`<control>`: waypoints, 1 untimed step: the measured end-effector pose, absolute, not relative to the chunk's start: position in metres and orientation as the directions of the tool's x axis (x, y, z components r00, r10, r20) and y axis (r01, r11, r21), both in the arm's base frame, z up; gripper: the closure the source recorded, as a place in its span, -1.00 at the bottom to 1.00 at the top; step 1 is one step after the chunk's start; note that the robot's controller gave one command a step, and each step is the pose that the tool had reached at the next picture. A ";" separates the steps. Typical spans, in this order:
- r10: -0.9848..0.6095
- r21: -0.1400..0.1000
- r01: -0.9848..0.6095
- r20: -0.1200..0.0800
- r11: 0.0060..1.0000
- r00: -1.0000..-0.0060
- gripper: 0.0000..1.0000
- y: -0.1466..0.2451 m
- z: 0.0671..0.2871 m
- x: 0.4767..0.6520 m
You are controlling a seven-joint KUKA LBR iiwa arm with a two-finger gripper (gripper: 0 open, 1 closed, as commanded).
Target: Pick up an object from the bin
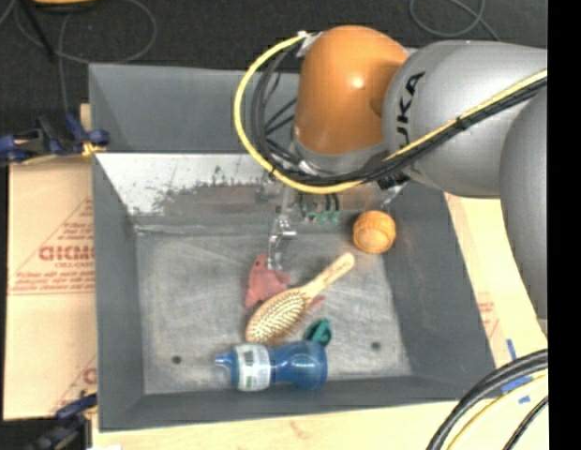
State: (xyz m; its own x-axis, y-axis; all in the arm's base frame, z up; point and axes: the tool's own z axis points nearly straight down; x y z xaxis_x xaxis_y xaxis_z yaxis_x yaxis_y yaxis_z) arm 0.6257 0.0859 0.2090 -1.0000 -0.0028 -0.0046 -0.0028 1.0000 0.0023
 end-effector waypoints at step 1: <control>-0.072 -0.001 -0.072 -0.009 0.997 -0.997 -1.00 0.084 0.168 0.607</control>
Offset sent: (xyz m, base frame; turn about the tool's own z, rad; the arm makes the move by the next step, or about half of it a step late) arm -0.0398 -0.0310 -0.1220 0.1016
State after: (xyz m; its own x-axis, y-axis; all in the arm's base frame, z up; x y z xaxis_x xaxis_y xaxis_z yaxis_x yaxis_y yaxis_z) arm 0.6071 0.0837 0.1680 -0.9974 -0.0721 -0.0089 -0.0721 0.9974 -0.0011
